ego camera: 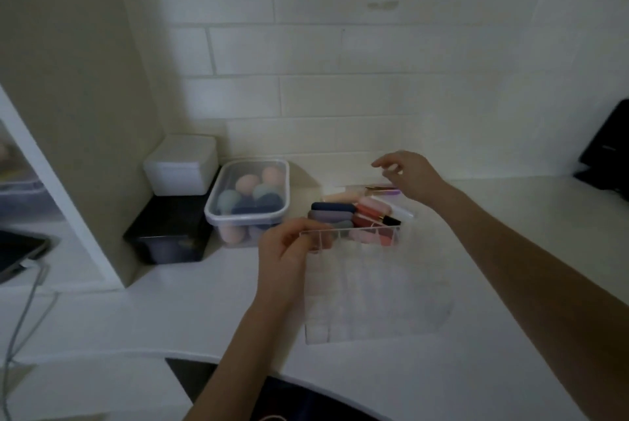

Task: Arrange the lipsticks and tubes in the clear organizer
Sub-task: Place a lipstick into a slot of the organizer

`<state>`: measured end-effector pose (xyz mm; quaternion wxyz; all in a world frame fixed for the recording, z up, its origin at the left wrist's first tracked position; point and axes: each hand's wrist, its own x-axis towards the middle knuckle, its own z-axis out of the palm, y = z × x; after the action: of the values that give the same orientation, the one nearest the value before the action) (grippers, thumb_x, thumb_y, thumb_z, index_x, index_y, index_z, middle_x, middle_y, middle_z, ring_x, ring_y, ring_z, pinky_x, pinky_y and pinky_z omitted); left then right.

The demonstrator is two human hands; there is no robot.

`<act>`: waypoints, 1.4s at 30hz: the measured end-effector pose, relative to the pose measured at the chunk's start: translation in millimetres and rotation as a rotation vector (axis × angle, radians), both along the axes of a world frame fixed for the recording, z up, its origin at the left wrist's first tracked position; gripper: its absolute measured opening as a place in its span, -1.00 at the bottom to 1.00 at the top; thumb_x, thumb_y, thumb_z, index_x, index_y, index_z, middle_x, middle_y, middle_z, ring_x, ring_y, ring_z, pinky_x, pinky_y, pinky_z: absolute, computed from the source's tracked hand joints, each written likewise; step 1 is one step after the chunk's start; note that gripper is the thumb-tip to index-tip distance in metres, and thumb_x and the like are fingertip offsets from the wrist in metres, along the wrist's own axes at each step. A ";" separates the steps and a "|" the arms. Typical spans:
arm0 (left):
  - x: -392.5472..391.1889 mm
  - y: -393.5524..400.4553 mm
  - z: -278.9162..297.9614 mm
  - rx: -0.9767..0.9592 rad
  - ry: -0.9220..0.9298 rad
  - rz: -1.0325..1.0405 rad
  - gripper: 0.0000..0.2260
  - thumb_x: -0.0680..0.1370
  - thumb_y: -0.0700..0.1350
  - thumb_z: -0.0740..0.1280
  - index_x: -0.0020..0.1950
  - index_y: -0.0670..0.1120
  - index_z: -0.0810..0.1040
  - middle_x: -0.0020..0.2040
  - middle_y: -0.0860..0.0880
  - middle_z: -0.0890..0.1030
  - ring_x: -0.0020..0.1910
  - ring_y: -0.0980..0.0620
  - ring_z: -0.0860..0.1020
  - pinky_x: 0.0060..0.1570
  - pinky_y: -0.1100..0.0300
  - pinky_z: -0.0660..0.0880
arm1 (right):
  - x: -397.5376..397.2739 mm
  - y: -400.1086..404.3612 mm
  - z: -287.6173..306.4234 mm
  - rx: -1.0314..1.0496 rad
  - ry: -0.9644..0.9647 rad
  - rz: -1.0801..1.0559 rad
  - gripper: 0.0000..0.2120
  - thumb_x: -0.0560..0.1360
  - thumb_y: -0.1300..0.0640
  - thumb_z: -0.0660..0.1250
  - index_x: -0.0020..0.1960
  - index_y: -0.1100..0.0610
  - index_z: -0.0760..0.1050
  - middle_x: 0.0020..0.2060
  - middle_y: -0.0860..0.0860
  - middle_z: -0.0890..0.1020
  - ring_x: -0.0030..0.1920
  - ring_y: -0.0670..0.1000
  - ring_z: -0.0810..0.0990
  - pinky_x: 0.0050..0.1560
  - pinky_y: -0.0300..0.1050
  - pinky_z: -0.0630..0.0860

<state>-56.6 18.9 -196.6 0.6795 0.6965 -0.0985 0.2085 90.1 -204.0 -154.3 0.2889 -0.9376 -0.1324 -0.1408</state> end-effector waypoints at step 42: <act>-16.2 4.6 6.1 -0.148 0.124 0.081 -0.78 0.35 -0.19 0.21 -0.26 -0.02 0.65 -0.18 -0.15 0.65 -0.17 -0.19 0.59 -0.08 -0.12 0.54 | -135.3 74.8 70.3 0.638 0.229 0.612 -0.70 0.50 0.42 0.26 0.14 0.13 0.41 0.05 0.10 0.64 0.04 0.03 0.66 -0.03 -0.19 0.62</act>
<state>-72.8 23.6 -190.5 0.7250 0.6593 -0.0124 0.1988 -45.3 -129.3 -84.0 0.6044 -0.7290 -0.3208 0.0220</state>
